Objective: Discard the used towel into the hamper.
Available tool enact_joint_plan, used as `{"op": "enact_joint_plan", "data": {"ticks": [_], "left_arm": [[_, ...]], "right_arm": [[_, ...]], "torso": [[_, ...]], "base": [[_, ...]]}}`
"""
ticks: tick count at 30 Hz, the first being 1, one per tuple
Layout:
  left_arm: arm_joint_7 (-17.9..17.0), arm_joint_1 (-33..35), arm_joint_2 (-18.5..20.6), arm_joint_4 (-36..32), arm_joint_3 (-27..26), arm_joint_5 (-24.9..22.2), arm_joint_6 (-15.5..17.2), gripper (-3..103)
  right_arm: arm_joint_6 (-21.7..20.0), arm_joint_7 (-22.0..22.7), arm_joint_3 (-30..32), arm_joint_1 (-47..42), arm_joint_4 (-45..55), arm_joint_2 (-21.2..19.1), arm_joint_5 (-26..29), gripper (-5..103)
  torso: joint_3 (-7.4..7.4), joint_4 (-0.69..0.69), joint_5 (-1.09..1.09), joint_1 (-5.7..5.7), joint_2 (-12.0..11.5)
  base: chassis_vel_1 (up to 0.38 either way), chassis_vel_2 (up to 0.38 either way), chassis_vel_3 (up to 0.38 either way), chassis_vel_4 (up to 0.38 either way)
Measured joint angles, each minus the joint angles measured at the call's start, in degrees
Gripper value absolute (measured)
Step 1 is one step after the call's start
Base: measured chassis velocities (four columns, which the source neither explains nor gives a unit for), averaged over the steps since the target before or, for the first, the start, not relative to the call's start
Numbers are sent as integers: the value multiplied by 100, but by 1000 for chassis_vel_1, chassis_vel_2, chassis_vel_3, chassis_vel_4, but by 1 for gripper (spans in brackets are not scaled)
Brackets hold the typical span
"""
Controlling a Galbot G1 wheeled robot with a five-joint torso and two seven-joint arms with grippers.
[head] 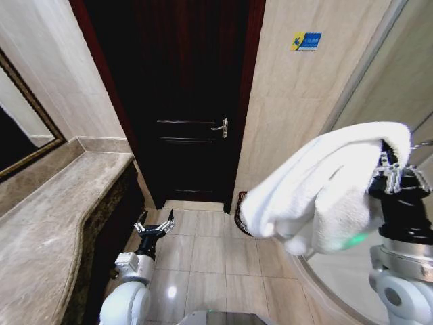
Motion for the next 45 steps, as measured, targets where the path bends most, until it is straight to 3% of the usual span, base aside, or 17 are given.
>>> {"op": "enact_joint_plan", "data": {"ticks": [45], "left_arm": [[0,0,0,0,1,0,0,100]], "right_arm": [[76,-30,12,7,0,2,56,4]], "torso": [[0,1,0,1,-1]], "base": [[-118,120,120,-117]]}}
